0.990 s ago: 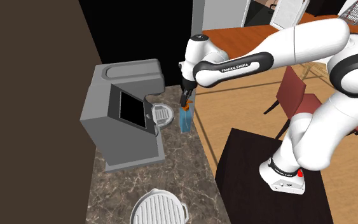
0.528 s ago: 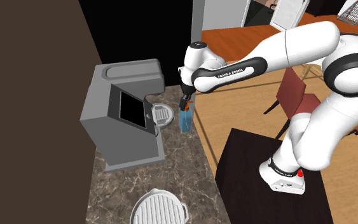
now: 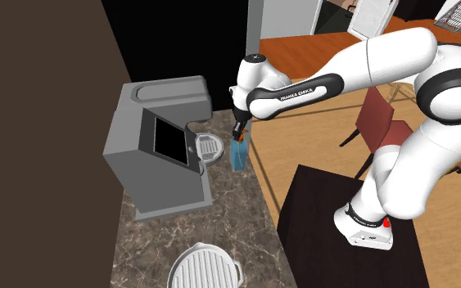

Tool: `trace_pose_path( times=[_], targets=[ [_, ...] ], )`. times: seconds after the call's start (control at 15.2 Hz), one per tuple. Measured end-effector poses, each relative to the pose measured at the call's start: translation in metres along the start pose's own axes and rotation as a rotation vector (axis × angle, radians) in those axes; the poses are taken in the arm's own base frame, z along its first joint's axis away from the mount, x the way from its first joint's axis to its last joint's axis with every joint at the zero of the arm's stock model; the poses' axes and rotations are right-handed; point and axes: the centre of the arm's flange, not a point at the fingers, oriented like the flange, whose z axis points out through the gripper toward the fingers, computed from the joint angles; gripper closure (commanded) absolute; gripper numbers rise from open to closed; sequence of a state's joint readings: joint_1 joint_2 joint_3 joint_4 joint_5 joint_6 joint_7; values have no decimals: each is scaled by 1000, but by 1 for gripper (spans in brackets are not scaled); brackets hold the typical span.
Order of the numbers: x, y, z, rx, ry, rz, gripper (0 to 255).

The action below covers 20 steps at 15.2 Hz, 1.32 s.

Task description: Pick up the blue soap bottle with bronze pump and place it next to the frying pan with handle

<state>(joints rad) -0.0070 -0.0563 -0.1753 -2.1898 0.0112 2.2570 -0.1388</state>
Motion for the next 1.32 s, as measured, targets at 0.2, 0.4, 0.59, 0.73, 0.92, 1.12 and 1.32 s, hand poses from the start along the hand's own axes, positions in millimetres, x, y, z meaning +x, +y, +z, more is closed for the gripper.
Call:
trace_pose_path(
  times=[0.2, 0.4, 0.59, 0.73, 0.92, 1.12, 1.32],
  targets=[
    [0, 0, 0, 0, 0, 0, 255],
    [0, 0, 0, 0, 0, 0, 255],
    [0, 0, -3, 0, 0, 0, 255],
    [2, -1, -11, 0, -1, 0, 255],
    [3, 0, -25, 0, -1, 0, 255],
    [5, -1, -41, 0, 0, 0, 255],
    [7, 0, -57, 0, 0, 0, 255]
  ],
)
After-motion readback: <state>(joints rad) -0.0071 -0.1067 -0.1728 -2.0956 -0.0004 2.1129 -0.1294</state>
